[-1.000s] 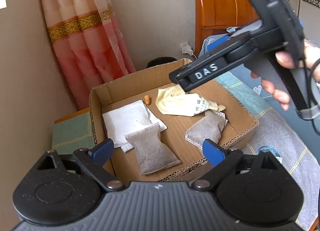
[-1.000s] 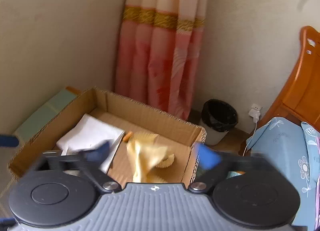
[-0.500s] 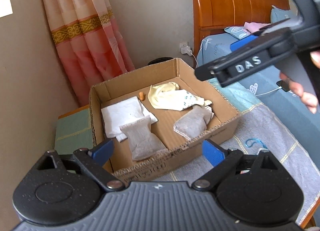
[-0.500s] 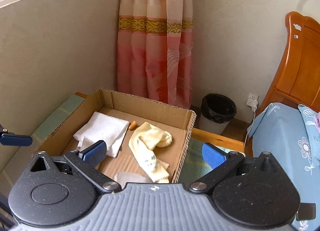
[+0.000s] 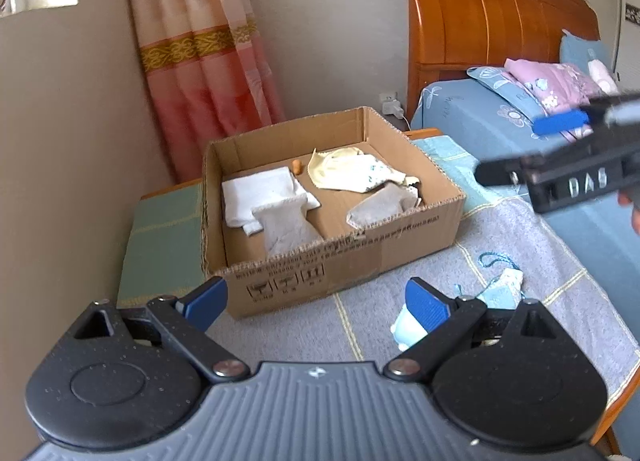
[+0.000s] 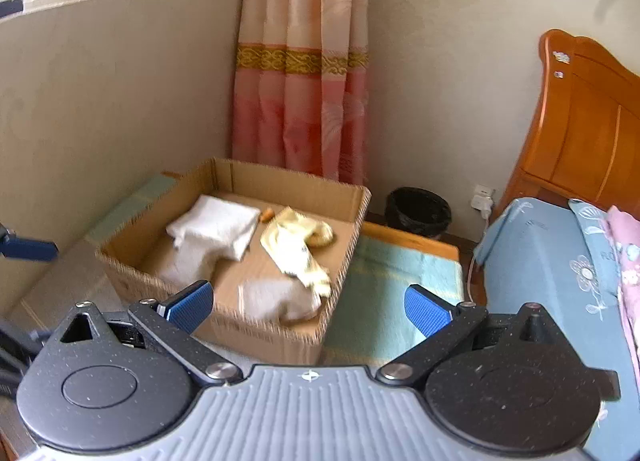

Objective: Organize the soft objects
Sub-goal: 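Lower the yellow cloth into the box and open the right tool, then grasp the light blue round toy with the left tool while the right tool approaches the pink file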

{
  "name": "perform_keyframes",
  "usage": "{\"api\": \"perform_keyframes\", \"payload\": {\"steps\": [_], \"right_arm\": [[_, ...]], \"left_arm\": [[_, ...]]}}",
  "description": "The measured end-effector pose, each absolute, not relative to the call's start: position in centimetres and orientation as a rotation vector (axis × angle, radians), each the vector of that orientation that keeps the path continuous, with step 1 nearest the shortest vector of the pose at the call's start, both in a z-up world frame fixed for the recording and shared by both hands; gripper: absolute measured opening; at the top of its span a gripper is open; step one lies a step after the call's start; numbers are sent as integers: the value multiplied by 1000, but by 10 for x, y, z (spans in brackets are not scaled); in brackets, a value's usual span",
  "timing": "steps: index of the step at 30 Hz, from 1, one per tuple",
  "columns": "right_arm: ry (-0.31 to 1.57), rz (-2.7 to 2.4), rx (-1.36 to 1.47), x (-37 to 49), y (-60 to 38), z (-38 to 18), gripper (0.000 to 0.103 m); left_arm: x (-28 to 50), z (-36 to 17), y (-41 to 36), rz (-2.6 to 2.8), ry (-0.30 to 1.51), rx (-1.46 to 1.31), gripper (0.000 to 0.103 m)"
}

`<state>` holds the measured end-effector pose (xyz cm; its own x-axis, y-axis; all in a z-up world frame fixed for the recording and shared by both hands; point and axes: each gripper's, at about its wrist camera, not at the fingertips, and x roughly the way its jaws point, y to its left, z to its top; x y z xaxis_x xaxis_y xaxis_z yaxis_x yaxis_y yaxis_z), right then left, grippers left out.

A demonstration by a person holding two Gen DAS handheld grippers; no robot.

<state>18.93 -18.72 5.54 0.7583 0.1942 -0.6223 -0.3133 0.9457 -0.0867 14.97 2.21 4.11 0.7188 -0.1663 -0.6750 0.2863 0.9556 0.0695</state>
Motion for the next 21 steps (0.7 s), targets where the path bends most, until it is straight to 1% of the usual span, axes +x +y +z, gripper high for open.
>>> {"api": "perform_keyframes", "payload": {"steps": [5,10,21], "right_arm": [[672,214,-192,167,-198,28,103],[714,197,-179,146,-209,0,103],[885,274,-179,122,-216,-64,103]], "left_arm": [[137,31,23,-257,716,122,96],[140,16,19,-271,761,105,96],[147,-17,2,-326,852,114,96]]}}
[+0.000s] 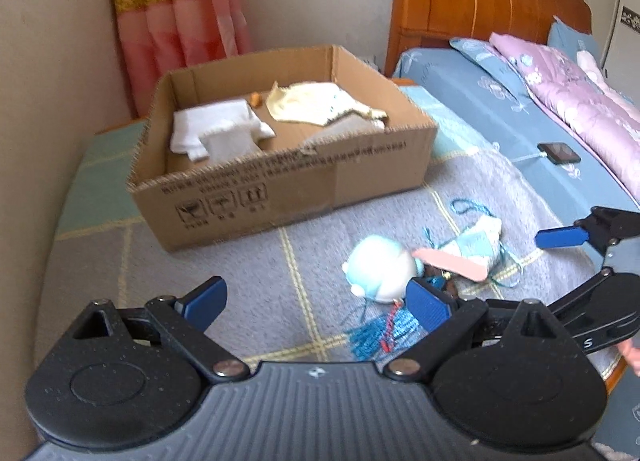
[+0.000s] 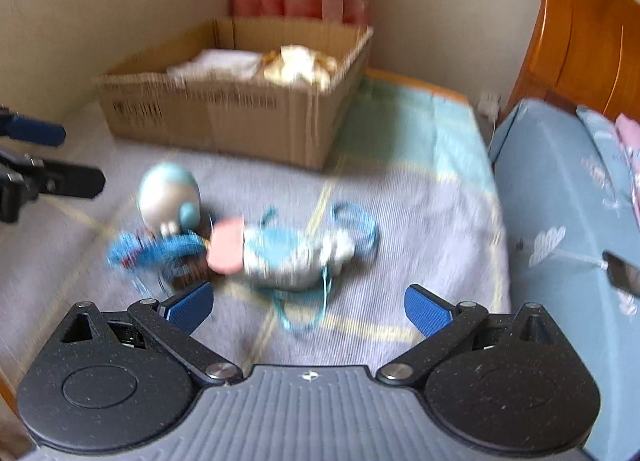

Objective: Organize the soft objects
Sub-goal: 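Grasp the light blue round toy with the left tool while the right tool approaches the pink file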

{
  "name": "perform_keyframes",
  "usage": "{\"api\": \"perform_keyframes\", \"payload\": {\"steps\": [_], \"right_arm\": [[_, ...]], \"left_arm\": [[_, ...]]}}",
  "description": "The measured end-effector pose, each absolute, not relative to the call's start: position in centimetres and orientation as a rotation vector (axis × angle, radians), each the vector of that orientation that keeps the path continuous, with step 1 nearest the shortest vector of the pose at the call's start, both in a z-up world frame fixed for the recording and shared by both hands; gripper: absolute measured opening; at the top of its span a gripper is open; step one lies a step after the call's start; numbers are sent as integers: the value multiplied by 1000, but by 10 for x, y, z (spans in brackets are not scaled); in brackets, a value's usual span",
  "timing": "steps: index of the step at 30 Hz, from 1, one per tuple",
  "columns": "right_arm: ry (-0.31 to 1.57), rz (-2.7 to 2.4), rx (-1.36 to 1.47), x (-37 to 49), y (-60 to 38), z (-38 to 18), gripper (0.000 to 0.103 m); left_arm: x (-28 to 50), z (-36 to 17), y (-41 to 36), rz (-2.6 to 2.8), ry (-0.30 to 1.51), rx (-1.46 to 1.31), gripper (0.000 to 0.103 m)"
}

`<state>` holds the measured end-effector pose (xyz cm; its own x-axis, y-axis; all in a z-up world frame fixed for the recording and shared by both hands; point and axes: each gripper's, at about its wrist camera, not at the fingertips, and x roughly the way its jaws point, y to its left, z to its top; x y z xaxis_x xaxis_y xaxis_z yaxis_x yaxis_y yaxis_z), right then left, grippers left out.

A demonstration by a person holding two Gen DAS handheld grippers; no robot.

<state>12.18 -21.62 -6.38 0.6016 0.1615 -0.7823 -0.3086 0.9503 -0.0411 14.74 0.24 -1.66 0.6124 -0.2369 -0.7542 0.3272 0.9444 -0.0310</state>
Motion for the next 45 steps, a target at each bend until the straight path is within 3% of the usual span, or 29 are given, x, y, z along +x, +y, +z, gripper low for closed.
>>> {"api": "perform_keyframes", "payload": {"steps": [17,20,26,27,45], "right_arm": [[828,300,-175,125,-218,-84,103],[816,305,-175,126,-217,-85,103],[803,305,-174,126,-217,-85,103],[800,305,-174,125,-217,-86,103],[854,294,-199,117,-215,-79,103]], "left_arm": [[171,-43,-21,-430,886,155,95],[174,-45,-25,-462,882,162,88],[175,-46,-31,-543,865,175,62],[175,-46,-32,-555,860,171,53],[167,-45,29,-314,889,95,51]]}}
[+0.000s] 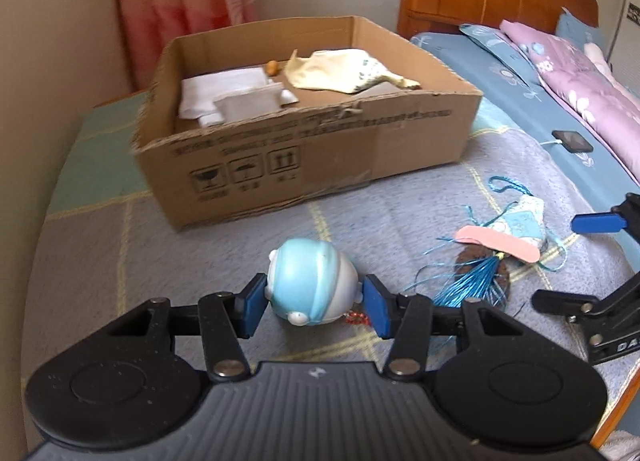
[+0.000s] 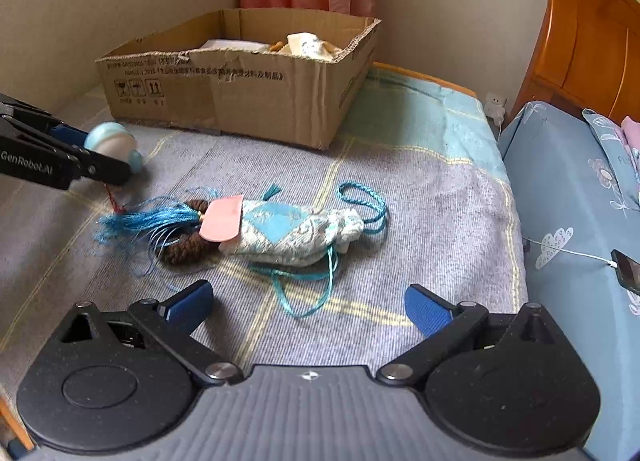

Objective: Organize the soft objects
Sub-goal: 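Grasp the light blue round toy with the left tool while the right tool approaches the pink file, then close the right tool on the pink file while the left tool holds the toy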

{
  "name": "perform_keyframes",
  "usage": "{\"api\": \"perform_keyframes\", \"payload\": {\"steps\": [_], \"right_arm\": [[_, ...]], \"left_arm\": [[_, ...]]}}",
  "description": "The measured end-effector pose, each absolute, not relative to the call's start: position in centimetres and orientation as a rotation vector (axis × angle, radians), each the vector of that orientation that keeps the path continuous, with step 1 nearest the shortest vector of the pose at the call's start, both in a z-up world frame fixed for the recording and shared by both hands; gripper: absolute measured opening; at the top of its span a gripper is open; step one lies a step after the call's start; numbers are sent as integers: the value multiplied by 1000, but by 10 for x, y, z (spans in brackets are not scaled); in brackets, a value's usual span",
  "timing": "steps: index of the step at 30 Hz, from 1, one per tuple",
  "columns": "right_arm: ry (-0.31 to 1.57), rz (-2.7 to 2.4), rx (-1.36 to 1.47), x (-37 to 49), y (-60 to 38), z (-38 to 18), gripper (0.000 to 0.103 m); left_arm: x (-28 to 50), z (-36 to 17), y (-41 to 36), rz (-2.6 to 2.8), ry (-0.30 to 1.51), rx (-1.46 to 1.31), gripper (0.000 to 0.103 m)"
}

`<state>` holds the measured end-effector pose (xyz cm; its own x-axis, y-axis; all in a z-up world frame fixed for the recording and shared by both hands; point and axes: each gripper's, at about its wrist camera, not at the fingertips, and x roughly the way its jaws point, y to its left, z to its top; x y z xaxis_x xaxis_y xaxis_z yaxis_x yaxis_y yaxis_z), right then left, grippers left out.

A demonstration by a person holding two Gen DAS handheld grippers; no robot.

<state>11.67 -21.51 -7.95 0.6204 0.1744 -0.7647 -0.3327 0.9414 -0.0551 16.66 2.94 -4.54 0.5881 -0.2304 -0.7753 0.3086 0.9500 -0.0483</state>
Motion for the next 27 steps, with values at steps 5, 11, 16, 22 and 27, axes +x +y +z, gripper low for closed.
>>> {"api": "perform_keyframes", "payload": {"steps": [5,11,16,22,27], "right_arm": [[812,330,-180,109,-212,-57,102],[756,390,-184,113,-192,-36,75],[771,419,-201,127,-174,-39,49],[836,415,-173,138,-172,-55,31],[847,423,-163,137,-173,-58,31]], "left_arm": [[163,-45,35,-309,880,85,51],[160,-43,36,-322,871,71,51],[160,-44,38,-327,872,58,51],[161,-45,39,-330,875,56,51],[162,-45,39,-331,875,54,51]]}}
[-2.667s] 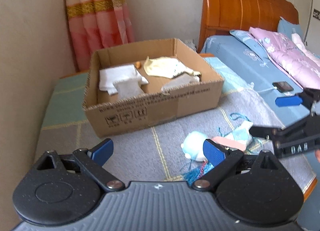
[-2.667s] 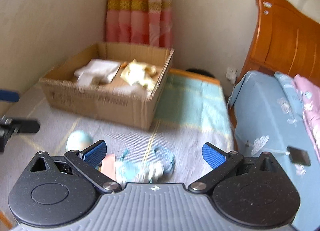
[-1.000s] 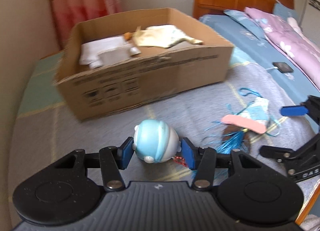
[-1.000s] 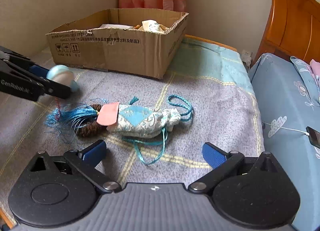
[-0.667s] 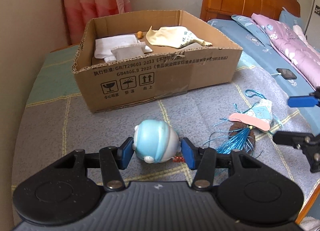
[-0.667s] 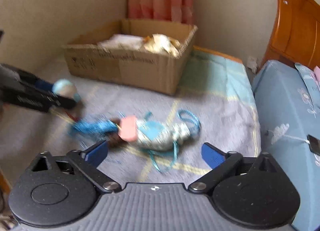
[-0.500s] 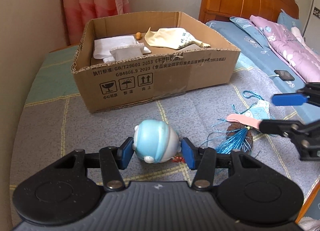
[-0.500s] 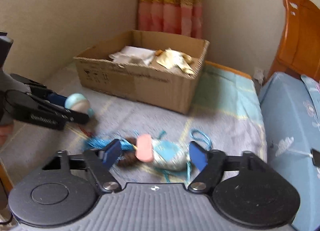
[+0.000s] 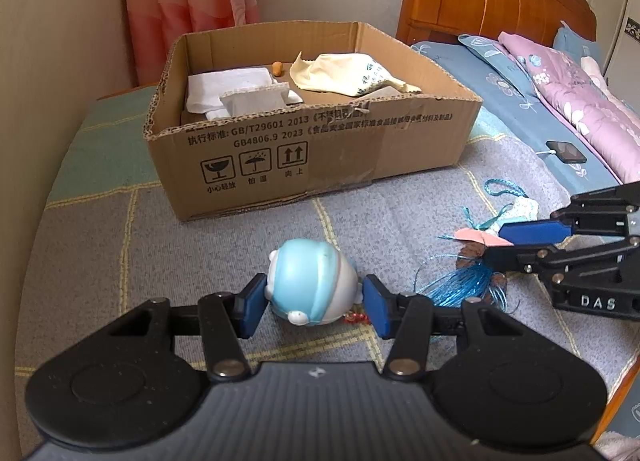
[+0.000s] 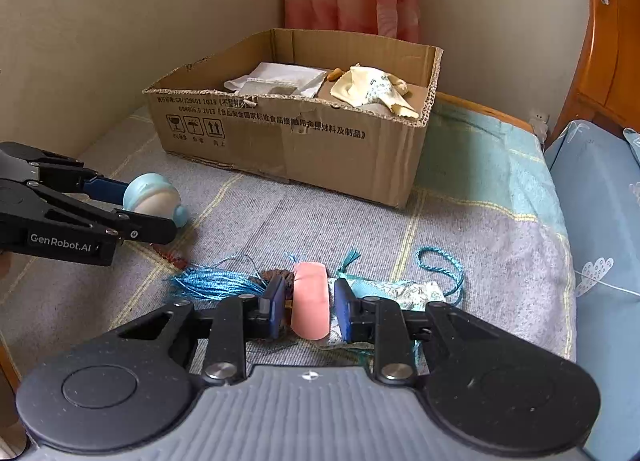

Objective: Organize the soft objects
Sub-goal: 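Close the right tool on the pink file while the left tool holds the toy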

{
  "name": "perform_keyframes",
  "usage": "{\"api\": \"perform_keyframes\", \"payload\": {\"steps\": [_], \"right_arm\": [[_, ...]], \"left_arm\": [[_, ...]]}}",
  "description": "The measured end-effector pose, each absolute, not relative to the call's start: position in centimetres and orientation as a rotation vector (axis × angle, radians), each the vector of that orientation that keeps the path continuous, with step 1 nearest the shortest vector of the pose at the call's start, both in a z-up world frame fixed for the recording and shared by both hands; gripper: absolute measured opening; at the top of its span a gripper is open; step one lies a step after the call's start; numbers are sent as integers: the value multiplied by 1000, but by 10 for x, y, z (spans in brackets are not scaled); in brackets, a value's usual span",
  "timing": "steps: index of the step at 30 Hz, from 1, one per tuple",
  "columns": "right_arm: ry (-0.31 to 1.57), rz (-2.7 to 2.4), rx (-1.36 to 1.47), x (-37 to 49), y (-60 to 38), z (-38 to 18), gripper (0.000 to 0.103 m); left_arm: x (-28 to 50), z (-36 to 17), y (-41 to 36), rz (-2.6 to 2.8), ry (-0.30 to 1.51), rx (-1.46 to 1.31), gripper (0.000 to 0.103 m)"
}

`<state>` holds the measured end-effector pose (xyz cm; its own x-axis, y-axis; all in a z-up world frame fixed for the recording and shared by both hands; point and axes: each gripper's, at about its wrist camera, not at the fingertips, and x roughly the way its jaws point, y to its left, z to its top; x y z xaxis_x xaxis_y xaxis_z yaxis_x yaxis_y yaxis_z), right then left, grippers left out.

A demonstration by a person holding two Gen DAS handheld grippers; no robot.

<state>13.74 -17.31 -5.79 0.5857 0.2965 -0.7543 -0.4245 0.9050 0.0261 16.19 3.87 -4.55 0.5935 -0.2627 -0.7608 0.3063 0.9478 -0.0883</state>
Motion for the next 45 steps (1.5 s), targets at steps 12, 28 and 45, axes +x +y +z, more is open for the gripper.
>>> {"api": "perform_keyframes", "payload": {"steps": [12,28,45], "right_arm": [[834,435,-179,129,-172,-53,22],[877,437,-119,141,-177,-60,24],[761,423,-185,122,-178,-31,23]], "left_arm": [[160,-45,40,-331,877,67,51],[162,-45,40,-325,879,71,51],[151,-21,38,-330,823,96,51]]}}
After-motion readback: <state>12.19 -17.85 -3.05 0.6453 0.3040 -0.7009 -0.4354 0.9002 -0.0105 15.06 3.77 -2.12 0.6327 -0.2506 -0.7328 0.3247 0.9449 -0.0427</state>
